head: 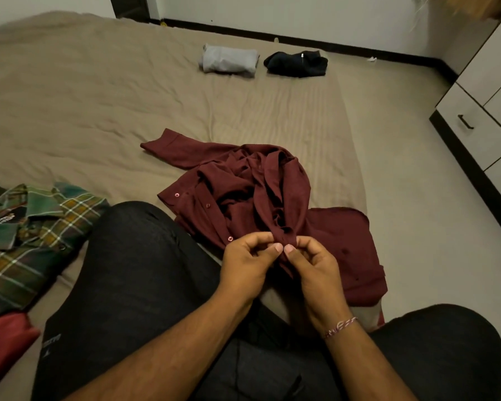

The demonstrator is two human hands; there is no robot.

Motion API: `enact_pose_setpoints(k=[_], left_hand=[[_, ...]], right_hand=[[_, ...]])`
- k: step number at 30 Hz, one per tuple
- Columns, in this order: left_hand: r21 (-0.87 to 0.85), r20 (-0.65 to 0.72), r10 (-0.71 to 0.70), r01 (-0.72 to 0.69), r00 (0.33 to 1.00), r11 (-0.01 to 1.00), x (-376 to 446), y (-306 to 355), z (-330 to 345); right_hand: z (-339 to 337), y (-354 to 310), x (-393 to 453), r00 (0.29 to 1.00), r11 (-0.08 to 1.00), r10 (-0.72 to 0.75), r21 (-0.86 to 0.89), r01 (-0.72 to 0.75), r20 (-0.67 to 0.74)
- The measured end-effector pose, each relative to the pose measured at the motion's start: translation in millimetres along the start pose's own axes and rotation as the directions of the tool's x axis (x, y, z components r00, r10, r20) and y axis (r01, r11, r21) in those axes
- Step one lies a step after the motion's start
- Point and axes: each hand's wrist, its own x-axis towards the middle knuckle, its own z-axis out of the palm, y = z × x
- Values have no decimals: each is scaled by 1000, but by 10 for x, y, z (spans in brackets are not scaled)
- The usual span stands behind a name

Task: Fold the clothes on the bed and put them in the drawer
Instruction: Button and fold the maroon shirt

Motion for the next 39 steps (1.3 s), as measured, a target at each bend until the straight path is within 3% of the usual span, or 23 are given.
enact_pose_setpoints(k=[4, 9, 14, 24, 29, 34, 39], left_hand=[[76, -20, 108, -106, 994, 991, 41, 20, -25], [65, -38, 106, -103, 994, 992, 31, 52, -35], [95, 72, 133, -139, 989, 986, 3, 74, -11], [-14, 42, 73, -73, 996, 997, 8, 77, -28], [52, 35, 110, -112, 993, 992, 29, 83, -54], [182, -24, 132, -126, 991, 975, 103, 53, -78], [346, 99, 121, -148, 988, 926, 227, 103, -147]], right_hand=[[20, 28, -17, 992, 991, -123, -58, 121, -40], [27, -8, -9, 959, 948, -271, -198, 250, -87], [52, 24, 35, 942, 923, -318, -259, 283, -104], [44, 66, 54, 934, 928, -327, -235, 289, -143], [37, 50, 59, 923, 911, -371, -231, 341, -102], [20, 49, 101, 906, 845, -423, -370, 386, -19], [-23, 83, 164, 899, 791, -432, -450, 415, 70]])
